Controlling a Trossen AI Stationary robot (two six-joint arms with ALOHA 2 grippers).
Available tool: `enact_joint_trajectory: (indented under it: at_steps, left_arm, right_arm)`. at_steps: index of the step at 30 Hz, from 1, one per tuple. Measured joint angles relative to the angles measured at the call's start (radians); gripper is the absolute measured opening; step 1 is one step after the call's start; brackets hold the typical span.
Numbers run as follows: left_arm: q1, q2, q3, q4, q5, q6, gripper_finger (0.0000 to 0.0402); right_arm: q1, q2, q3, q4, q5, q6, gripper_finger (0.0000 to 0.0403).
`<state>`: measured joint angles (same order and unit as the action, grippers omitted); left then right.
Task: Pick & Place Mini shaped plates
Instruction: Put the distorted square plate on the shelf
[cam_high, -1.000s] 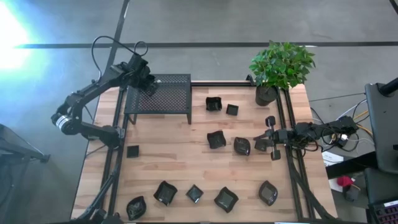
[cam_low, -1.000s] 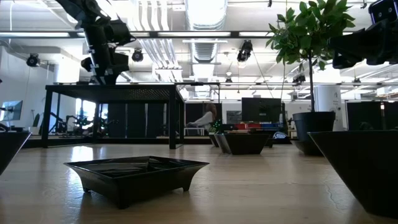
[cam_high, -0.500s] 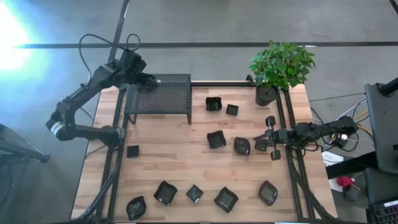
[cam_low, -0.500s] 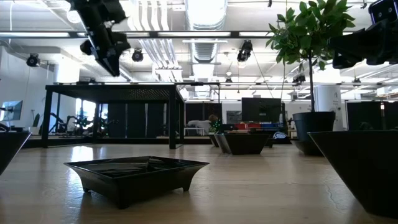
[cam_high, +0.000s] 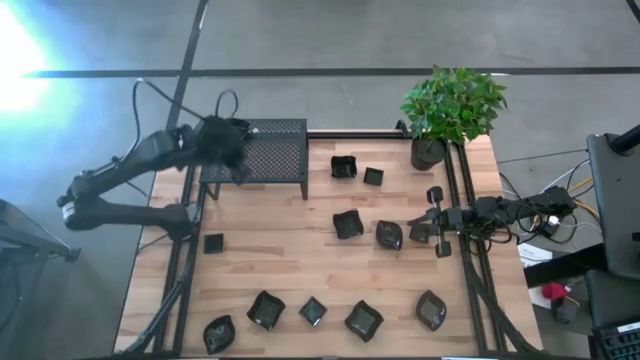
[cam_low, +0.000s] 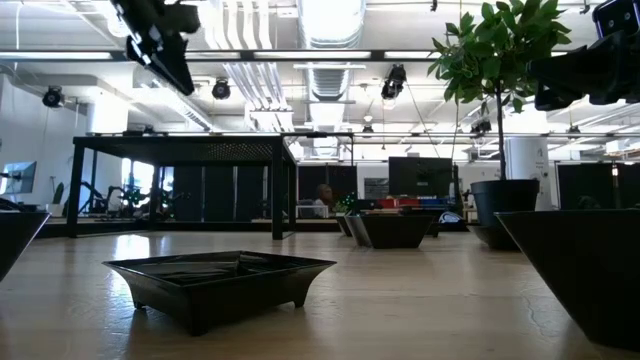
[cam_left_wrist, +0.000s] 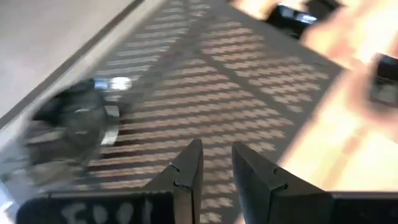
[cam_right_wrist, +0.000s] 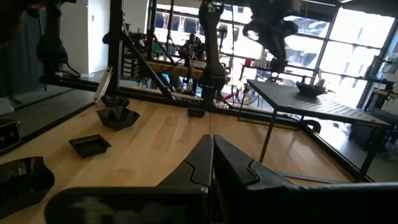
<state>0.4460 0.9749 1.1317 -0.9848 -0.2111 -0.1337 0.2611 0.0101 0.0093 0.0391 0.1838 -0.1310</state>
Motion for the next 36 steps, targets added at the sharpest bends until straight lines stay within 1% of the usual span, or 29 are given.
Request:
enact_joint_trajectory:
  at_steps: [3, 8, 10, 14, 18, 21, 25, 30, 36]
  left_arm:
    - [-0.125, -0.024, -0.029, 0.014, -0.025, -0.057, 0.0078]
    - [-0.354, -0.046, -0.099, 0.057, -0.152, -0.151, 0.0078]
    - [-0.438, -0.046, -0.132, 0.079, -0.181, -0.194, 0.0078]
    - [-0.582, -0.039, -0.191, 0.161, -0.2, -0.26, 0.0078]
    - [-0.691, -0.037, -0.245, 0.242, -0.206, -0.321, 0.0078]
    - [-0.748, -0.037, -0.279, 0.293, -0.222, -0.347, 0.0078]
    - [-0.792, -0.036, -0.31, 0.338, -0.237, -0.35, 0.0078]
    - [-0.806, -0.036, -0.34, 0.35, -0.238, -0.36, 0.0078]
    - [-0.806, -0.036, -0.353, 0.379, -0.248, -0.377, 0.0078]
  right_arm:
    - [0.0, 0.0, 0.0, 0.0, 0.0, 0.0, 0.0008]
    - [0.0, 0.0, 0.0, 0.0, 0.0, 0.0, 0.0008]
    - [0.0, 0.0, 0.0, 0.0, 0.0, 0.0, 0.0008]
    - [0.0, 0.0, 0.0, 0.0, 0.0, 0.0, 0.0008]
    - [0.0, 0.0, 0.0, 0.0, 0.0, 0.0, 0.0008]
    - [0.0, 0.0, 0.0, 0.0, 0.0, 0.0, 0.0008]
    - [0.0, 0.0, 0.0, 0.0, 0.0, 0.0, 0.0008]
    - [0.0, 0.0, 0.0, 0.0, 0.0, -0.007, 0.0008]
    - [0.0, 0.0, 0.0, 0.0, -0.001, 0.051, 0.0008]
